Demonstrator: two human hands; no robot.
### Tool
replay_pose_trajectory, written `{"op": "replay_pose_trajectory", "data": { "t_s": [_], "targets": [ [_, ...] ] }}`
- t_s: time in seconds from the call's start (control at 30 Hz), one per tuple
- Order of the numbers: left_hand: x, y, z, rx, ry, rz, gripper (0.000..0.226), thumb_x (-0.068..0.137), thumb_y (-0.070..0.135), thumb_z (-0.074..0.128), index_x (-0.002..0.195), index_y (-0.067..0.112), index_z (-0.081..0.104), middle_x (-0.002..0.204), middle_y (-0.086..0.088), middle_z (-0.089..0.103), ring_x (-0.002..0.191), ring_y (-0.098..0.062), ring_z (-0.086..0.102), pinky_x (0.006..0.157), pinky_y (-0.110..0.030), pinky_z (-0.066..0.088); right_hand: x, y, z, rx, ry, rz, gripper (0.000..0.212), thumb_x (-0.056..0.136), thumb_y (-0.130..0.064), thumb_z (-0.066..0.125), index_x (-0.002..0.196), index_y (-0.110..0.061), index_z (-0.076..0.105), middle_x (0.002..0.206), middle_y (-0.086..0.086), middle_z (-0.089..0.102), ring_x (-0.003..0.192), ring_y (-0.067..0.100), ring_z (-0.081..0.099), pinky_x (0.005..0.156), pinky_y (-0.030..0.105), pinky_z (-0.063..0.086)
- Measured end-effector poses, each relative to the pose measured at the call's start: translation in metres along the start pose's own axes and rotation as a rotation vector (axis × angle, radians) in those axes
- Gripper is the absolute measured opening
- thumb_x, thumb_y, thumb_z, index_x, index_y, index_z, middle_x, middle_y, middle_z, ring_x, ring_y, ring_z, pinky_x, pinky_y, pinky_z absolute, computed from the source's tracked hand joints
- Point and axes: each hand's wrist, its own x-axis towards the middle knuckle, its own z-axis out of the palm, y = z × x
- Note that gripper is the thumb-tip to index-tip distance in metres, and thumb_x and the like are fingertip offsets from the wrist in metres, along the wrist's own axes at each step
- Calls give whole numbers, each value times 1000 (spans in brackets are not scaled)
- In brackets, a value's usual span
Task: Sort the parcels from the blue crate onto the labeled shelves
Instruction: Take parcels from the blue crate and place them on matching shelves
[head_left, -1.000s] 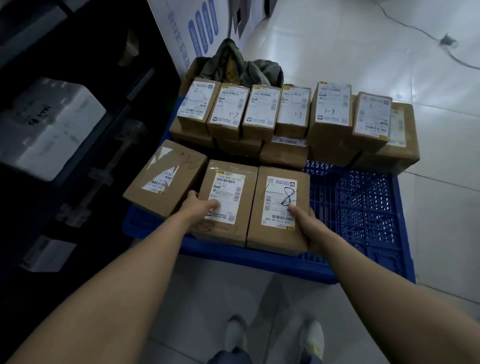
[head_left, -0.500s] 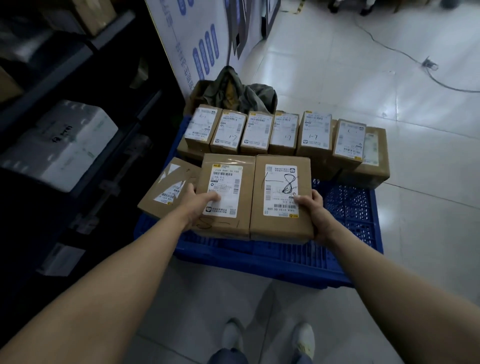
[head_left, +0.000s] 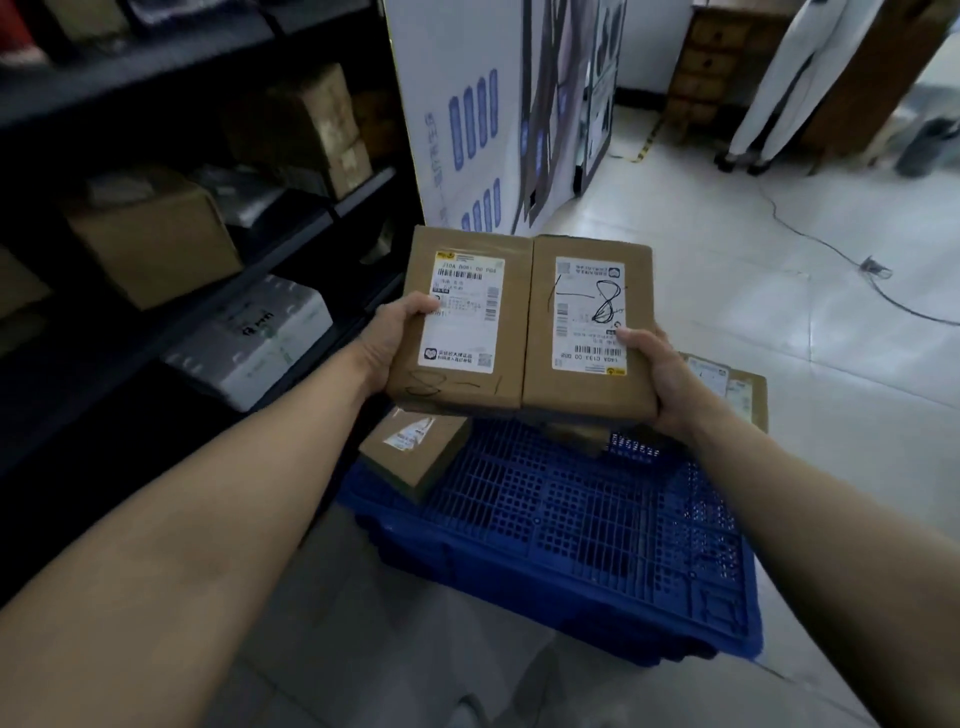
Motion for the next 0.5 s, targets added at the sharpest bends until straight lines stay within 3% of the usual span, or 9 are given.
{"op": "replay_pose_trajectory", "data": {
  "t_s": [0.3,0.5],
  "targets": [
    [-81,52,-73,-86,235,150,22,85,26,58,99,14,69,92,-11,75,75,-25,73,58,-32,58,20,-42,105,-38,-324,-17,58,85,-25,66,138,-25,41,118,14,68,94,31,70,66,42,58],
    [-173,33,-114,-159,531,242,20,86,29,59,97,17,71,93,-9,75,79,-25,73,60,-31,58,29,-33,186,-112,-619,58,51,85,-23,65,132,-25,45,104,9,74,84,26,73,62,39,58]
  ]
}}
